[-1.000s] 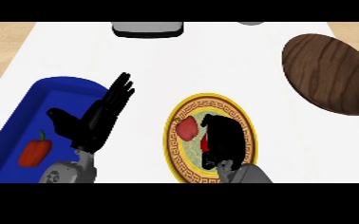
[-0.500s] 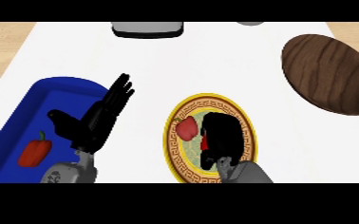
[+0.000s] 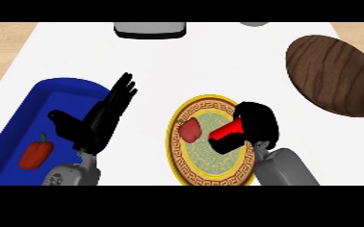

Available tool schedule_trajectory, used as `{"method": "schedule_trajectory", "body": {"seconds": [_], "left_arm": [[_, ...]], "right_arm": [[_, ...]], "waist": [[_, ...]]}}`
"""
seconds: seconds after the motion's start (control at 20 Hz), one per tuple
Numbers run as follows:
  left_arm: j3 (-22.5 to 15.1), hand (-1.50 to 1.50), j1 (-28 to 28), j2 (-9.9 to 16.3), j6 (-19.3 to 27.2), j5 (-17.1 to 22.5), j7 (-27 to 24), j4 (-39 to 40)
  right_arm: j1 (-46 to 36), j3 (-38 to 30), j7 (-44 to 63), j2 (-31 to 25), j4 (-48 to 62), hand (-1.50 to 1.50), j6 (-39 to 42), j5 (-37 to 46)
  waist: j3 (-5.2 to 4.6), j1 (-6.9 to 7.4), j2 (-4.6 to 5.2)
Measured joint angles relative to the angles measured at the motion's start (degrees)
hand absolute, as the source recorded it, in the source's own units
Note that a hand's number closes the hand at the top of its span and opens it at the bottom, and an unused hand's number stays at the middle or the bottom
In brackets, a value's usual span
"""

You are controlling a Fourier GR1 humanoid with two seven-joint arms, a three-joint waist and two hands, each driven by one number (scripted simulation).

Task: Pick the can from the plate and place it in the bowl

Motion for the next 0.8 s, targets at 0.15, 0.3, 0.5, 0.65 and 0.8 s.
{"method": "schedule_trajectory", "body": {"seconds": [0.15, 0.3, 0.5, 0.65, 0.8], "left_arm": [[0.06, 0.0, 0.09, -0.34, 0.05, -0.37, -0.13, 0.19], [-0.05, 0.0, 0.29, -0.67, 0.05, -0.8, -0.07, 0.13], [0.19, 0.0, -0.12, -1.08, 0.17, -1.17, -0.02, 0.8], [0.69, 0.0, -0.08, -0.87, -0.16, -0.73, 0.38, 0.49], [0.8, 0.0, -0.27, -1.23, 0.19, -1.13, 0.14, 0.78]], "right_arm": [[-0.12, -1.92, -0.94, -2.61, 0.95, 1.5, -0.65, 1.57], [0.18, -2.5, 1.17, -3.1, -1.9, 1.5, -1.47, 4.28], [1.12, -3.79, 3.7, -4.01, -11.54, 1.5, 0.34, 4.91], [0.19, -4.39, 6.84, -4.68, -19.83, 1.5, 3.2, 5.98], [-1.54, -5.27, 10.08, -5.5, -27.43, 1.5, 7.03, 7.44]], "waist": [[0.07, -0.02, 0.16], [0.1, -0.16, 0.28], [0.11, -0.49, 0.31], [0.09, -0.65, 0.23], [0.07, -0.69, 0.22]]}}
